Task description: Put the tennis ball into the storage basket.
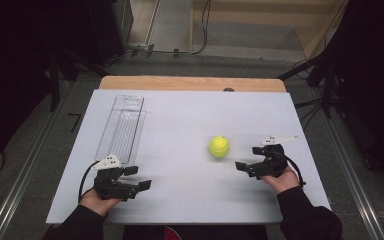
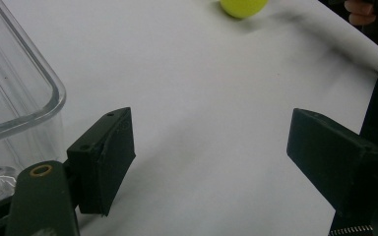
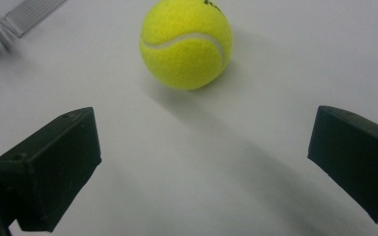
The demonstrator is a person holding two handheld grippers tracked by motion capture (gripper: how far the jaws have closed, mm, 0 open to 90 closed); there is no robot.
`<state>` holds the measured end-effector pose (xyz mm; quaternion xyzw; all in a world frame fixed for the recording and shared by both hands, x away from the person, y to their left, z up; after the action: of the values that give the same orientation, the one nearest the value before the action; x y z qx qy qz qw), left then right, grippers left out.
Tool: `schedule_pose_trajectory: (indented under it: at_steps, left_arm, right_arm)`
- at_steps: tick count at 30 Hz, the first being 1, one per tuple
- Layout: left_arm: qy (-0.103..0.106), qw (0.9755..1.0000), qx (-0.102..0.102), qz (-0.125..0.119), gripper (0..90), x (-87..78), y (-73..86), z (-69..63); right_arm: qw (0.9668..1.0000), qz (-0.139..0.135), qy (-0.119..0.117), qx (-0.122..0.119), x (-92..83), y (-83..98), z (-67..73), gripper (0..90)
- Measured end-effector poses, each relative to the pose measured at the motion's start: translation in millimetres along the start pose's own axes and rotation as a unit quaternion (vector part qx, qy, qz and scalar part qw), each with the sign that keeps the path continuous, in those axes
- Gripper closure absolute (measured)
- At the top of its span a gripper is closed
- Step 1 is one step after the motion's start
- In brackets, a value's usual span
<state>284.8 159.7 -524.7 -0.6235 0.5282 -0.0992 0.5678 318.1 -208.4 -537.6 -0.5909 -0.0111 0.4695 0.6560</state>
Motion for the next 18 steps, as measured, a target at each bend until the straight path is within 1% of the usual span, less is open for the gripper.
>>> schedule_pose_trajectory:
  at_steps: [6, 12, 16, 18]
  left_arm:
    - [-0.001, 1.0000, 0.001, 0.001, 18.8, 0.2, 0.2, -0.3]
    - [-0.002, 1.0000, 0.001, 0.001, 18.8, 0.1, 0.3, -0.1]
    - [-0.002, 1.0000, 0.001, 0.002, 18.8, 0.1, 0.6, 0.1]
    - [-0.002, 1.0000, 0.001, 0.002, 18.8, 0.1, 0.6, 0.2]
  right_arm:
    - [0.9999, 0.001, -0.007, -0.009, 3.0, -7.5, 2.4, 0.0]
    - [0.9998, -0.001, -0.014, -0.011, 2.8, -17.9, 5.3, 0.0]
    - [0.9998, -0.001, -0.014, -0.017, 3.7, -23.3, 6.1, 0.0]
    - [0.9998, -0.001, -0.014, -0.016, 3.6, -24.7, 6.3, 0.0]
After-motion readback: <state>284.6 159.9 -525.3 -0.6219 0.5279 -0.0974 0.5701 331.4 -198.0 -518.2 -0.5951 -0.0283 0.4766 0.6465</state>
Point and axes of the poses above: each handheld gripper's, and its own axes: x roughly forward along the jaws, y roughly out of its underside, z roughly to its left, the point moved 8 cm from there along x, roughly forward along the jaws, and after that the axes turned 8 degrees about -z, right-handed, at the moved point
